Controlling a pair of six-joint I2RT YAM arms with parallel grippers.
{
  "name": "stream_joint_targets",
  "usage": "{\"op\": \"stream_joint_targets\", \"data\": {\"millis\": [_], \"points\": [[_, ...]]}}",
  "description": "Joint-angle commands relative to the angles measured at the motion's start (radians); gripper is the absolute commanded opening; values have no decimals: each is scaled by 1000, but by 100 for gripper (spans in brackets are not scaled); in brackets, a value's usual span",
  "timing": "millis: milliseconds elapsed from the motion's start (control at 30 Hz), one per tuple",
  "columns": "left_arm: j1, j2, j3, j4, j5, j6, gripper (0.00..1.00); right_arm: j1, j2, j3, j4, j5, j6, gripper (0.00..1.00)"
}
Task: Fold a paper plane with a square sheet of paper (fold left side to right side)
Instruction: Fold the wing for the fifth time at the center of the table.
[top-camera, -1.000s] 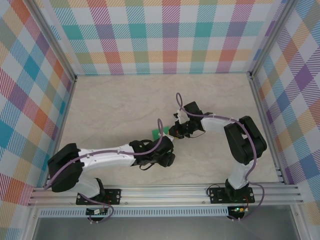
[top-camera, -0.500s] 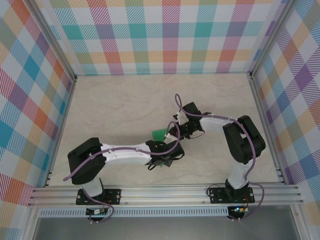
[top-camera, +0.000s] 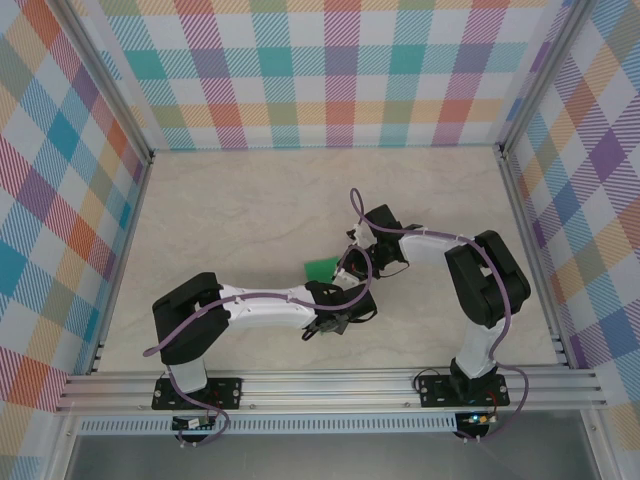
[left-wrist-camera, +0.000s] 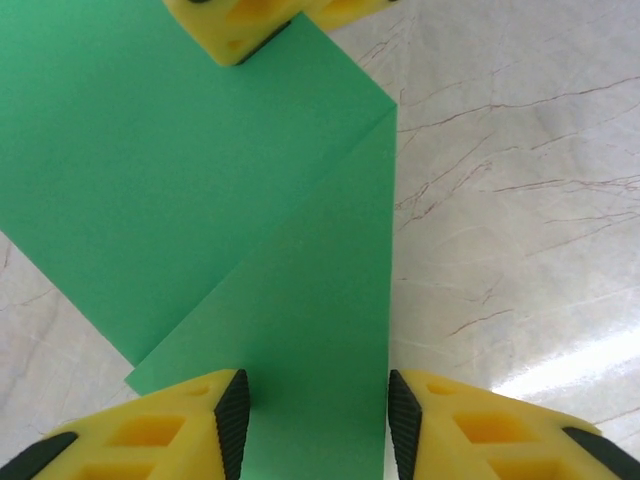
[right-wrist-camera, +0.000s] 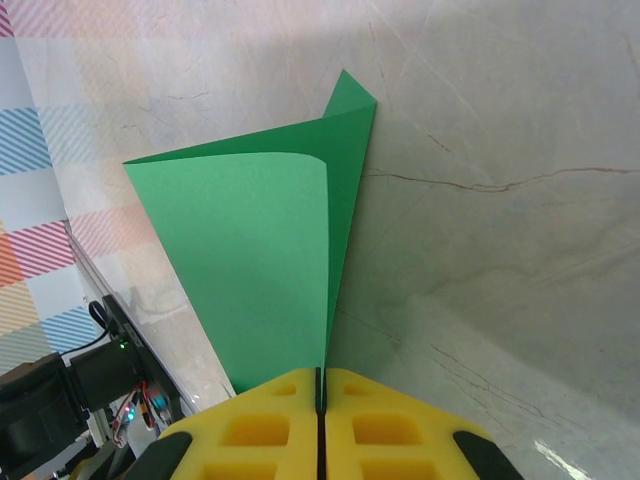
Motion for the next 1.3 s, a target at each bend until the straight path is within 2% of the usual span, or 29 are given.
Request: {"op": "stream_joint_targets", "data": {"millis": [0, 600, 800, 1000, 1267], "points": [[-13, 22, 26, -44, -27, -21, 40, 9, 19, 22, -15, 5, 13, 9], [13, 41, 39, -44, -26, -13, 25, 9, 39, 30, -11, 18, 35, 12], [15, 24, 42, -30, -19, 0, 15, 9, 35, 37, -11, 18, 39, 13], [18, 4, 40, -16, -3, 9, 7, 9, 22, 21, 46, -6, 89, 29], [26, -22, 30, 4, 18, 16, 5, 5, 11, 25, 67, 12, 146, 38]]}}
